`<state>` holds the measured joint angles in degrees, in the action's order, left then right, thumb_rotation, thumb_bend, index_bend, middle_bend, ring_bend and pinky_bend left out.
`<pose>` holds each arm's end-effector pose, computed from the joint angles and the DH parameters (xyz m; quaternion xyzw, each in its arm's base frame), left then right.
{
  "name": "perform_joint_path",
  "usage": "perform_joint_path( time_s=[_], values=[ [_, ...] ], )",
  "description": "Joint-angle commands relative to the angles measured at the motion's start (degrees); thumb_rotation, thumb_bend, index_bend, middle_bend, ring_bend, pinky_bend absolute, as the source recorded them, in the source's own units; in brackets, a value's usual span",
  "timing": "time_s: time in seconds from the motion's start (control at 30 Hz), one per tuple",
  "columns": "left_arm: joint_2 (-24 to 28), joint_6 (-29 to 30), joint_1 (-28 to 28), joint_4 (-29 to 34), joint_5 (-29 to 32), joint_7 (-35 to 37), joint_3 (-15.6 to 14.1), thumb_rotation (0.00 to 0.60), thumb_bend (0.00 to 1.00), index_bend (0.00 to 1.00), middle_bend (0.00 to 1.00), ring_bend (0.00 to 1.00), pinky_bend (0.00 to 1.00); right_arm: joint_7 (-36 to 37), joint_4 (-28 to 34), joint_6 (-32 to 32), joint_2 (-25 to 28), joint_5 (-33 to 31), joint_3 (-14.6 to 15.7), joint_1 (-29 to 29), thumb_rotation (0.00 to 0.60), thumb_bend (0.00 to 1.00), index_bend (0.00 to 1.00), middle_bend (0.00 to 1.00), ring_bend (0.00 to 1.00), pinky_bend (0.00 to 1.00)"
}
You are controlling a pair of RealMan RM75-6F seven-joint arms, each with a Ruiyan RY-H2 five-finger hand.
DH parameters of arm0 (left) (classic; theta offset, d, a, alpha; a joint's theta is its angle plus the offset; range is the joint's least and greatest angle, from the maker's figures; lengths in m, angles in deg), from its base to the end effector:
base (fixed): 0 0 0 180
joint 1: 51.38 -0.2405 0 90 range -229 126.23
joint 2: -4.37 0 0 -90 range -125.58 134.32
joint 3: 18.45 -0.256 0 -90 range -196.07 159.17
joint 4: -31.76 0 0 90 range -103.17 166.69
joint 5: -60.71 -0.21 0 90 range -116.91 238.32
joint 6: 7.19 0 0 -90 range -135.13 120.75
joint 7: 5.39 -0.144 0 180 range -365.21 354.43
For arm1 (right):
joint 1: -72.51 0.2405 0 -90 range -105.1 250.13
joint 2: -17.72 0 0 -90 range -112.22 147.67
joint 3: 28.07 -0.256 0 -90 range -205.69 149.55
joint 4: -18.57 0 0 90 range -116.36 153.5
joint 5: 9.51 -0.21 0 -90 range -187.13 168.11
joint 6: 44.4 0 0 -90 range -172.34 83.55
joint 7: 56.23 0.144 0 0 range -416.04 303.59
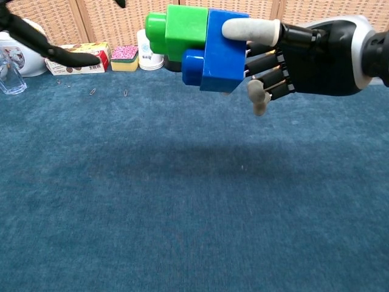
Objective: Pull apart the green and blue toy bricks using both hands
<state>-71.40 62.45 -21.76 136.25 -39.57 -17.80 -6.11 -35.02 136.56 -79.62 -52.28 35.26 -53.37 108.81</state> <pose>-0.0964 0.2645 0.0765 -0.7269 -0.2151 -0.5584 0.3368 -0.0775 -0.2906 0.0475 0.4727 -0.7660 0.4285 0.0782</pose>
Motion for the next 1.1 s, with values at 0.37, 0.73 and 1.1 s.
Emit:
perform_joint_path(
  time_s=[0.37,0.73,1.1],
  values=[
    [-7.43,-3.0,6.54,-2.84,4.53,2.46,1.82,0.6,0.21,0.43,0.18,0.11,0.23,4.67,-0.25,1.77,1.26,2.69,0.18,0.32,0.389,0.15,0.57,0.59,0.66,0.56],
    [-10.04,-2.9,9.15,-2.77,6.83,3.18,2.03,0.6,0.26,0.54,0.22,0.14,0.25,8.0,-0.42,2.85,1.86,4.06,0.42,0.76,0.387,0.15,0.57,0.6,0.66,0.56],
    [-11.64,-0.52,10.18,-4.43,6.28,5.21,1.23,0.6,0.29,0.7,0.29,0.19,0.27,13.22,-2.0,6.46,2.77,5.95,-0.22,0.33,0.389,0.15,0.57,0.6,0.67,0.56]
  ],
)
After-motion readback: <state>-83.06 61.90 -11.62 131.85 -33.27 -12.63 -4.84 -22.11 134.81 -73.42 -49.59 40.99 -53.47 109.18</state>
